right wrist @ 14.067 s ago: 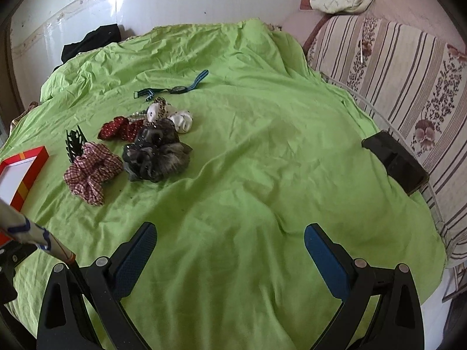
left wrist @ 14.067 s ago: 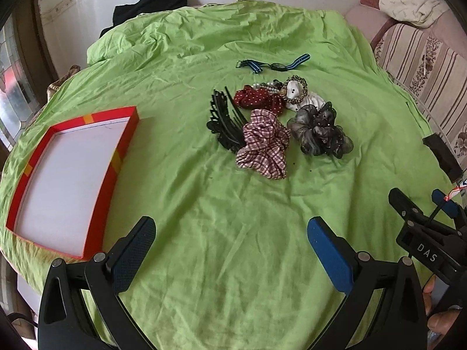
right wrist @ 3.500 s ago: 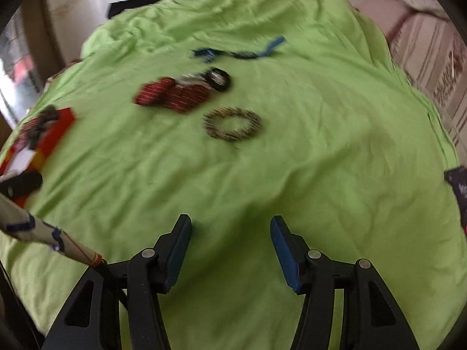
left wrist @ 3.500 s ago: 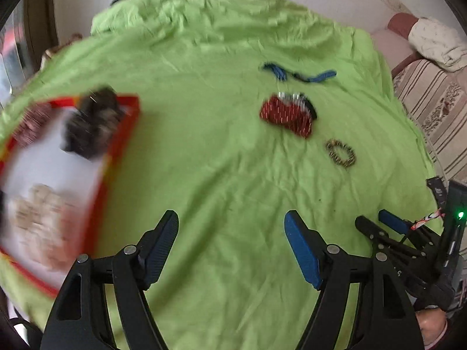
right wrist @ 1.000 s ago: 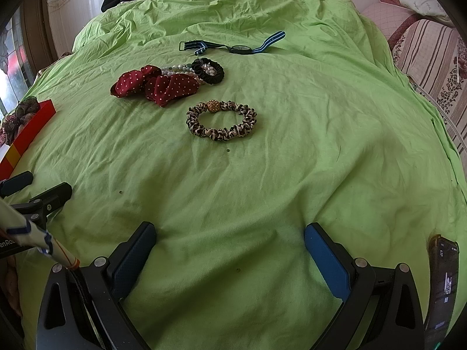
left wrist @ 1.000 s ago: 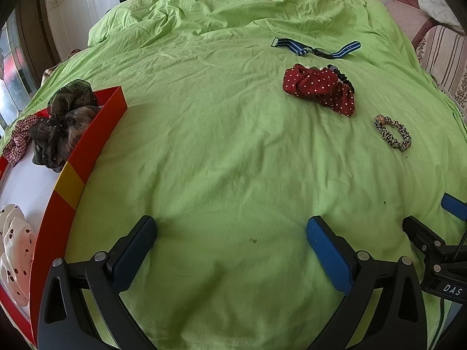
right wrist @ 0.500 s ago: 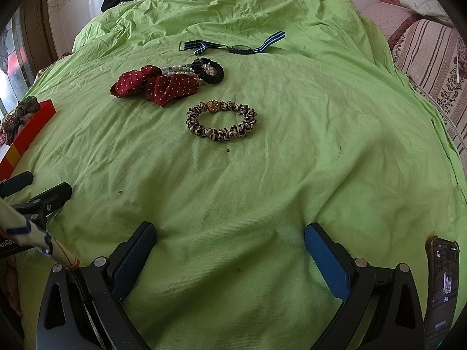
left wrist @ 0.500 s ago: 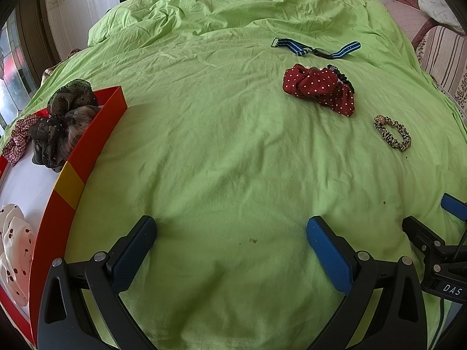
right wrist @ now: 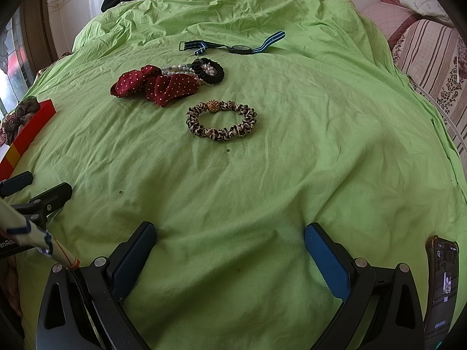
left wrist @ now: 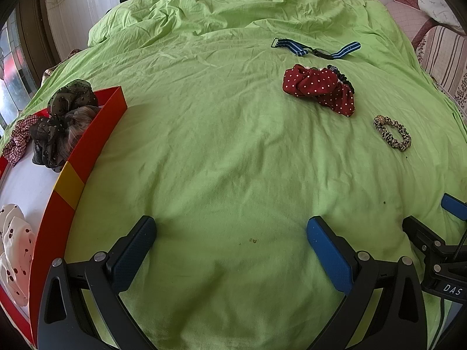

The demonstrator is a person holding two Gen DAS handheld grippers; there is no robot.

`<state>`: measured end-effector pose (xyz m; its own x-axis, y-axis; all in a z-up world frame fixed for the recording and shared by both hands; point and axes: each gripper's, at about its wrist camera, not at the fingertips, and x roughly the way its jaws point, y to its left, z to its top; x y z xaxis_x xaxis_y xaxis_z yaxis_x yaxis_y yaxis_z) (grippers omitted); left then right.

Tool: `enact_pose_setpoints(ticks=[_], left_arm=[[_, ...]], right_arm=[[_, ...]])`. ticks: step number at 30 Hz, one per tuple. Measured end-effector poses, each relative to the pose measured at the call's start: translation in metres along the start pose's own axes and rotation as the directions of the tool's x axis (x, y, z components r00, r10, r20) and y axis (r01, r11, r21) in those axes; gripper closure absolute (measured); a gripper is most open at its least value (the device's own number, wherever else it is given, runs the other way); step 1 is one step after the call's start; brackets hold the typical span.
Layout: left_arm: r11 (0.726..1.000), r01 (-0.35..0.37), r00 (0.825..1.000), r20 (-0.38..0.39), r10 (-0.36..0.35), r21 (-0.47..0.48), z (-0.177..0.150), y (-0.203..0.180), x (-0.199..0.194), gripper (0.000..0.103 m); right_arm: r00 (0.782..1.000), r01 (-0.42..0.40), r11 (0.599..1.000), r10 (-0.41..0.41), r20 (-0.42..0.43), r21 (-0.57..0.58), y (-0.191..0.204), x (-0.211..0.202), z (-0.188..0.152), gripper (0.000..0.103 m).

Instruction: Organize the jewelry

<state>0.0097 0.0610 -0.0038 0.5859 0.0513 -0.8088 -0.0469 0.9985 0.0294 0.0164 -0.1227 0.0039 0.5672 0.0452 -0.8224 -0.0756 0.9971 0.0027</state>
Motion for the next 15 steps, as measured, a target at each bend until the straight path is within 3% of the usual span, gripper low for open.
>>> enact_pose_setpoints(ticks=[15], left_arm=[[1.000, -0.001, 1.000, 0.001, 0.001, 0.000, -0.0001, -0.0006, -0.0003, 0.000]], right_arm=[[1.000, 0.009, 1.000, -0.009, -0.002, 0.004, 0.0031, 0.0019, 0.0018, 0.000]])
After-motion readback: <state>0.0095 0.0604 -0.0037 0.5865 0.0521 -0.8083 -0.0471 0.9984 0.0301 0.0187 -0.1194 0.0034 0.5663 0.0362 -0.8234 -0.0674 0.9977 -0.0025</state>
